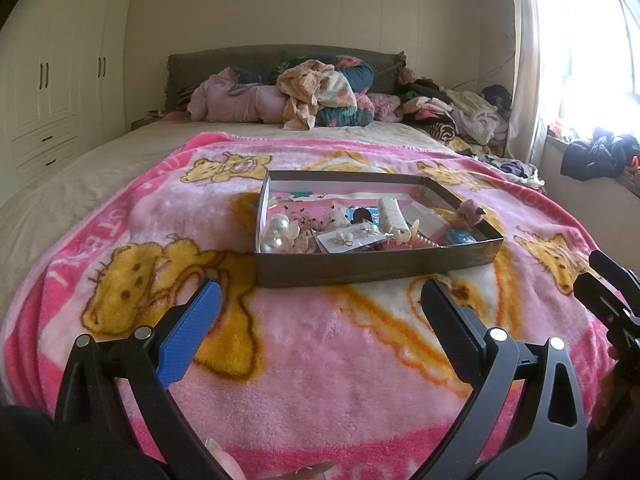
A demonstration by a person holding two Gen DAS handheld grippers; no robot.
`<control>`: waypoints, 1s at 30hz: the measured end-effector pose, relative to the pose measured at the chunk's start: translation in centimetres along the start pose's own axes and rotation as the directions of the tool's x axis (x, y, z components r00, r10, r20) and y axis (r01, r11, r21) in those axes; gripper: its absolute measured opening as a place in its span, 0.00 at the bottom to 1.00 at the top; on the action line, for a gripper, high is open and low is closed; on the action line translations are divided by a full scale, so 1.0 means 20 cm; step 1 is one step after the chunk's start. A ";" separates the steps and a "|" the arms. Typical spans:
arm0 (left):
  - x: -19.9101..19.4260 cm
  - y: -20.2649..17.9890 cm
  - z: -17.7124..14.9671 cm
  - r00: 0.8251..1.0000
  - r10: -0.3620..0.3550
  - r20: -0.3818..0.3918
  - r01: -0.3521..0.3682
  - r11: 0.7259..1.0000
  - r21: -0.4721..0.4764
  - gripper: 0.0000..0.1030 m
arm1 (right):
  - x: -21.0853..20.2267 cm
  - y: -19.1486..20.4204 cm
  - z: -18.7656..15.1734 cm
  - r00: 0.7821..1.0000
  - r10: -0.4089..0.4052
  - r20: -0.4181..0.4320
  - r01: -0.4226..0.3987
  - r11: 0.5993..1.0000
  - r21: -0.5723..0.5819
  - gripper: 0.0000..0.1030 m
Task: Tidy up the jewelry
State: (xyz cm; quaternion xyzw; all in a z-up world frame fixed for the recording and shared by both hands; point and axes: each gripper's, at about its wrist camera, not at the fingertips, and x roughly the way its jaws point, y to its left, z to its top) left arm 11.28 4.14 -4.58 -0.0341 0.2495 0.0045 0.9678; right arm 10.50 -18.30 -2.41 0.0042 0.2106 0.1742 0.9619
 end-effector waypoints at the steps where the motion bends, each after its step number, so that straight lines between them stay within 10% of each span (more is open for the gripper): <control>1: 0.00 0.00 0.00 1.000 -0.001 -0.001 0.001 1.000 0.001 0.89 | 0.00 0.00 0.00 1.000 0.001 -0.002 -0.001 1.000 0.001 0.94; 30: 0.00 0.04 0.00 1.000 0.031 0.001 -0.031 0.999 -0.023 0.89 | -0.02 -0.07 0.02 0.999 -0.030 0.011 0.030 0.999 0.028 0.94</control>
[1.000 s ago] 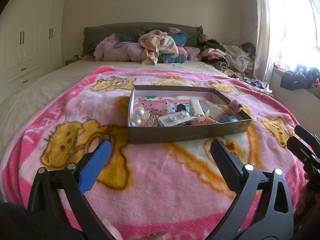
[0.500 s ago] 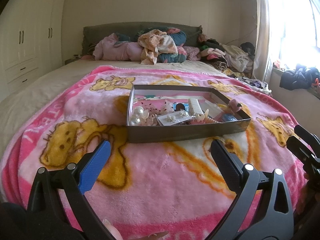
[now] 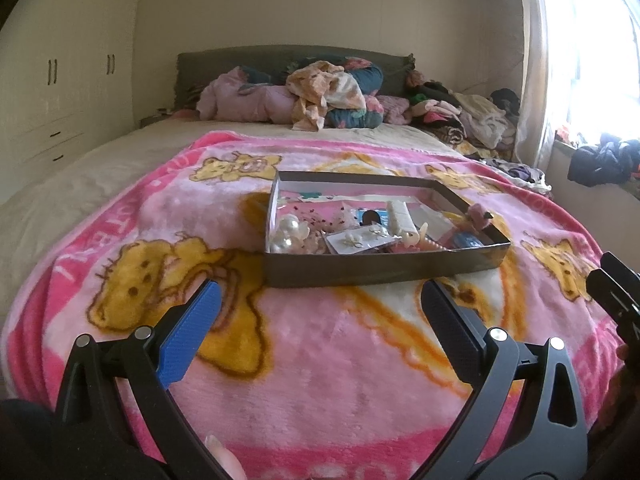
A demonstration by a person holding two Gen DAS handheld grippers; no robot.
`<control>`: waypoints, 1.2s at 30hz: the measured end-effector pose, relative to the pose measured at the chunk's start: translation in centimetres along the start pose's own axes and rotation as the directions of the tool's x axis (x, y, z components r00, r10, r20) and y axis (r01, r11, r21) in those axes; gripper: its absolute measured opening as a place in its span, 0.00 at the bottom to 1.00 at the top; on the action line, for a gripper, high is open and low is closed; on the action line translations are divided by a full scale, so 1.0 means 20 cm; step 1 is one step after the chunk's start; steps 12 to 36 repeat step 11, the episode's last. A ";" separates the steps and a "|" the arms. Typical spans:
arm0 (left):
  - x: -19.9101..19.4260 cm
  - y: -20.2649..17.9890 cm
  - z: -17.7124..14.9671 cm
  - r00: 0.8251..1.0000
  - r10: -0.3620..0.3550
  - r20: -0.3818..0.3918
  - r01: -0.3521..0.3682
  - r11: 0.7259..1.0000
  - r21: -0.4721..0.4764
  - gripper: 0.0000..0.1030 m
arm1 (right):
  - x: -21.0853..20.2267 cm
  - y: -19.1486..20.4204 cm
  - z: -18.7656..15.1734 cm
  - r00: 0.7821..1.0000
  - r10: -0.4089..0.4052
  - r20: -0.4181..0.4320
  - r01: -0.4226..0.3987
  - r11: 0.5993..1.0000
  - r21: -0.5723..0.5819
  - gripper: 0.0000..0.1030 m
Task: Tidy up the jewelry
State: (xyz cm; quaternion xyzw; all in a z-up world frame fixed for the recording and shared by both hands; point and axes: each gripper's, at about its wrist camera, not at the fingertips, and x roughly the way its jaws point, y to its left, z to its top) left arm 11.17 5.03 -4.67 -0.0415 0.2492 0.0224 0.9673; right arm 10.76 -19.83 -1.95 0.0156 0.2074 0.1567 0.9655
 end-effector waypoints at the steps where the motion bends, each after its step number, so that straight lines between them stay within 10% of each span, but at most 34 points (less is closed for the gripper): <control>1: 0.00 0.00 0.01 1.000 0.006 0.001 -0.006 1.000 -0.001 0.89 | 0.01 -0.01 0.00 1.000 -0.001 -0.007 0.001 1.000 0.014 0.94; 5: 0.08 0.11 0.06 0.996 0.081 -0.036 -0.083 0.996 -0.031 0.89 | 0.09 -0.17 0.08 0.995 -0.087 -0.046 0.089 0.995 0.046 0.94; 10: 0.29 0.47 0.18 0.966 0.226 -0.122 -0.240 0.964 -0.114 0.89 | 0.39 -0.61 0.14 0.930 -0.300 -0.212 0.324 0.942 0.089 0.94; 36: 0.35 0.57 0.21 0.957 0.251 -0.144 -0.269 0.955 -0.125 0.89 | 0.39 -0.61 0.14 0.930 -0.300 -0.212 0.324 0.942 0.089 0.94</control>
